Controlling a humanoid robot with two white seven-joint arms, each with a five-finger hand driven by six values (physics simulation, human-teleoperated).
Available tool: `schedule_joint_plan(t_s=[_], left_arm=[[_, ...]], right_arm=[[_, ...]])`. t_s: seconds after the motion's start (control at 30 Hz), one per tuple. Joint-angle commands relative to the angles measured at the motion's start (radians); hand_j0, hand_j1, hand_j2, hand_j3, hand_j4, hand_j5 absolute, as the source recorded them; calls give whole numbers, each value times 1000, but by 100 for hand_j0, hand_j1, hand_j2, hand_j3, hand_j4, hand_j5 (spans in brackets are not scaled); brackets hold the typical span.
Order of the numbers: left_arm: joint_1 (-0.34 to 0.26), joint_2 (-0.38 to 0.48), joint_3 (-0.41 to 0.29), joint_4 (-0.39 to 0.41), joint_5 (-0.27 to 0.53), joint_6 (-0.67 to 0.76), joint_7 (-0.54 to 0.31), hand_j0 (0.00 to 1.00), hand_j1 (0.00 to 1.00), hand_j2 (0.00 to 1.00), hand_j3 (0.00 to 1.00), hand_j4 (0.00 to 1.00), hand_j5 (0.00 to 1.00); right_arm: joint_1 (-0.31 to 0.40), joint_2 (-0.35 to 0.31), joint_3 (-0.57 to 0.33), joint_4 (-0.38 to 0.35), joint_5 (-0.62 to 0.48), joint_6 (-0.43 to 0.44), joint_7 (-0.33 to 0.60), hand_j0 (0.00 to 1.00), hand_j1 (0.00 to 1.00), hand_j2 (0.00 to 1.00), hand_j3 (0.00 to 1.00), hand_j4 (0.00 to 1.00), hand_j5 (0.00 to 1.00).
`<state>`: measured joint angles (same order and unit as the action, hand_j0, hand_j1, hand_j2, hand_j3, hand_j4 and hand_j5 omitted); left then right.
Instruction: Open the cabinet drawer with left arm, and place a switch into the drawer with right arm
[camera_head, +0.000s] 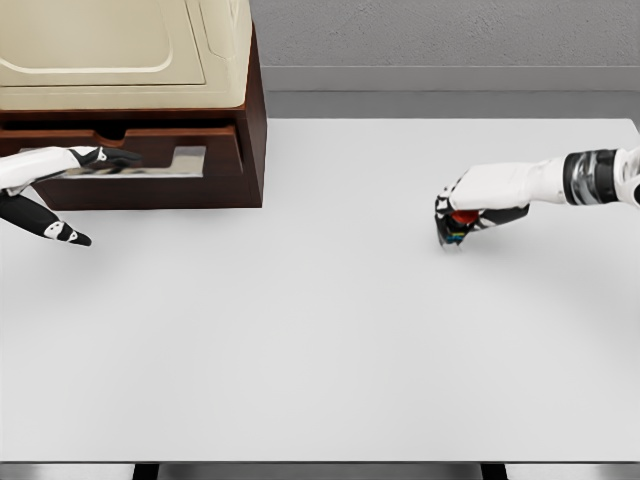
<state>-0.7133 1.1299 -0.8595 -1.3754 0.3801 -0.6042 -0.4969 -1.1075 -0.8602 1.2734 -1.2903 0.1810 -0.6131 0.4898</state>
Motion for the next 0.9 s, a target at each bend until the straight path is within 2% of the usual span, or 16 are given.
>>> schedule_joint_plan(t_s=[0.0, 0.13, 0.23, 0.4, 0.5, 0.63, 0.87], left_arm=[[0, 2, -4, -19, 19, -7, -11, 100, 100, 100, 100, 100, 100], [8, 4, -4, -39, 23, -7, -11, 100, 100, 100, 100, 100, 100], [38, 21, 5, -65, 34, -7, -11, 100, 100, 100, 100, 100, 100], [45, 40, -1, -77, 46, -7, -9, 100, 100, 100, 100, 100, 100], [46, 65, -1, -103, 62, -7, -9, 100, 100, 100, 100, 100, 100], [80, 77, 10, -117, 74, -7, -8, 100, 100, 100, 100, 100, 100], [95, 102, 11, -139, 88, -7, -6, 100, 100, 100, 100, 100, 100]], right_arm=[[0, -16, -25, -43, -9, 2, -5, 48, 48, 48, 48, 48, 48], [-23, -34, -25, -79, -28, 2, -8, 48, 48, 48, 48, 48, 48], [-23, -48, -65, -118, -31, 2, -10, 48, 48, 48, 48, 48, 48], [-23, -37, -65, -119, -31, 2, -11, 47, 47, 47, 47, 47, 47], [-26, -34, -68, -145, -31, 2, -11, 47, 47, 47, 47, 47, 47], [-64, -29, -66, -147, -60, 2, -11, 47, 47, 47, 47, 47, 47], [-89, -6, -66, -147, -75, 2, -11, 47, 47, 47, 47, 47, 47]])
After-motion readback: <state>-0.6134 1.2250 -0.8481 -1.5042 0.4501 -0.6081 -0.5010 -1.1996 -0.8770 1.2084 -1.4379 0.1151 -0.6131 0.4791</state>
